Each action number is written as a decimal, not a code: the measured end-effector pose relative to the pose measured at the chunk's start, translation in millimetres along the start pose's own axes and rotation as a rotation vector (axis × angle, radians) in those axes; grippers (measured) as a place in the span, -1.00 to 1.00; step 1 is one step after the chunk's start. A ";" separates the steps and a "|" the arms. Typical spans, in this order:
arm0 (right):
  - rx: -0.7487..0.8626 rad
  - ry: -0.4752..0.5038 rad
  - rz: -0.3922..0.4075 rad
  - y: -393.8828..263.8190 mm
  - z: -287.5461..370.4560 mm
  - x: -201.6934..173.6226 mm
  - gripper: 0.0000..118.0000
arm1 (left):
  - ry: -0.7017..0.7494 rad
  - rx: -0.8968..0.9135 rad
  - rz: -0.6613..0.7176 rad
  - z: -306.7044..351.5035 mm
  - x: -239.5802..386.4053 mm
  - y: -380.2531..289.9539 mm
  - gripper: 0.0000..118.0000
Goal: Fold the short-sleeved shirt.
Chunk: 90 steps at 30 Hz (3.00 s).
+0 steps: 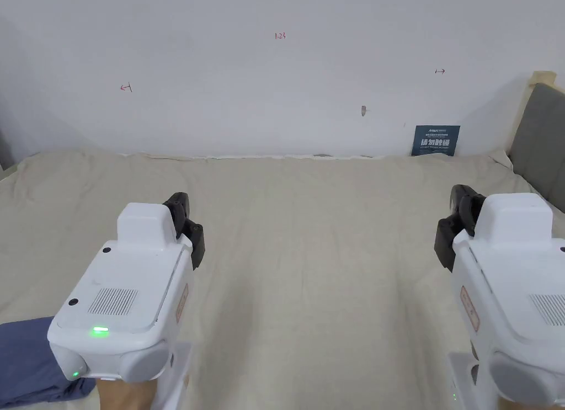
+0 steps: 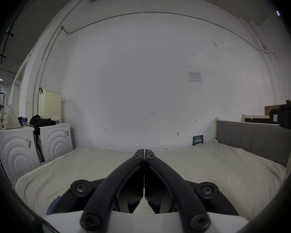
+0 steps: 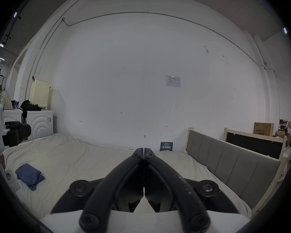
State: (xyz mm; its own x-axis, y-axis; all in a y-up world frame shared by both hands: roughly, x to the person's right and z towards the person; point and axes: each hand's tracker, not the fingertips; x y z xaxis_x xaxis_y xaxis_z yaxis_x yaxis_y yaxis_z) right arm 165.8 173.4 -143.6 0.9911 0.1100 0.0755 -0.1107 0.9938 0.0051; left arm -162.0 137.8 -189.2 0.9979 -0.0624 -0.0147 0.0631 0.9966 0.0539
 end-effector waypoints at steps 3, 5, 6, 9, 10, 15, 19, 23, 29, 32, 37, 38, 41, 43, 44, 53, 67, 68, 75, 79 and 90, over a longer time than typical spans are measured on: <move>0.001 -0.001 0.001 0.2 0.3 0.1 -0.97 | 0.001 0.001 -0.001 -2.5 -0.6 -1.8 -1.00; 0.001 -0.001 0.000 0.4 0.5 0.3 -0.97 | -0.002 0.003 0.000 -2.9 -1.0 -2.2 -1.00; -0.001 -0.001 0.001 0.4 0.4 0.3 -0.97 | -0.001 0.004 0.000 -3.2 -1.1 -2.3 -1.00; -0.003 -0.005 0.004 -0.1 0.3 0.4 -0.65 | 0.002 0.010 0.005 -1.4 -1.2 -0.9 -0.73; -0.007 0.000 0.000 -0.1 0.3 0.5 -0.38 | 0.002 0.013 0.006 -0.6 -1.5 -0.3 -0.28; -0.015 -0.009 -0.001 -2.6 -3.0 -0.4 1.00 | -0.016 0.007 0.002 0.2 -0.9 3.4 1.00; -0.004 -0.022 -0.005 -3.5 0.8 -1.5 1.00 | -0.002 0.023 -0.034 5.1 10.6 1.9 1.00; -0.014 -0.023 -0.012 -4.9 0.9 -1.0 1.00 | -0.004 0.014 -0.037 4.6 12.0 1.9 1.00; -0.012 -0.027 -0.022 -4.7 2.0 0.0 1.00 | 0.013 0.011 -0.049 8.8 13.3 3.5 1.00; -0.011 -0.027 -0.022 -3.4 2.2 0.0 1.00 | 0.016 0.019 -0.042 10.1 12.6 4.3 1.00; -0.006 -0.021 -0.019 -1.6 2.9 -1.0 1.00 | 0.020 0.023 -0.036 11.7 8.3 6.8 1.00; -0.005 -0.021 -0.019 -1.3 2.7 -1.2 1.00 | 0.021 0.025 -0.035 12.3 8.0 7.1 1.00; -0.004 -0.018 -0.021 -0.5 2.9 -1.6 1.00 | 0.022 0.029 -0.033 13.4 6.0 8.1 1.00; -0.003 -0.016 -0.021 -0.1 2.6 -1.6 1.00 | 0.023 0.030 -0.030 15.1 5.0 8.9 1.00; -0.002 -0.016 -0.020 0.0 2.6 -1.6 1.00 | 0.024 0.033 -0.028 15.4 4.5 9.0 1.00; -0.001 -0.015 -0.021 0.3 1.9 -0.6 1.00 | 0.028 0.038 -0.029 15.3 1.0 10.2 1.00; 0.000 -0.010 -0.022 -0.2 0.6 -0.3 1.00 | 0.025 0.044 -0.033 15.0 0.3 11.8 1.00; 0.000 -0.009 -0.022 -0.3 0.5 -0.2 1.00 | 0.026 0.046 -0.032 15.0 0.4 11.8 1.00; -0.002 -0.011 -0.022 -0.1 0.5 0.5 1.00 | 0.021 0.043 -0.039 13.9 1.8 10.7 1.00; -0.002 -0.012 -0.018 0.2 0.8 0.2 1.00 | 0.022 0.041 -0.039 12.4 1.7 9.5 1.00; -0.008 -0.007 -0.019 0.5 -0.2 -0.5 1.00 | 0.018 0.042 -0.039 10.7 2.3 8.9 1.00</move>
State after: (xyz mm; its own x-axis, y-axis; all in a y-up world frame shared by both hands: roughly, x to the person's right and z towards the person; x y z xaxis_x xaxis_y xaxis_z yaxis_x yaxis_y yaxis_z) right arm 165.3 173.8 -143.8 0.9924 0.0915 0.0824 -0.0917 0.9958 -0.0019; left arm -159.0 145.9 -178.1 0.9944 -0.0997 -0.0359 0.1027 0.9902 0.0943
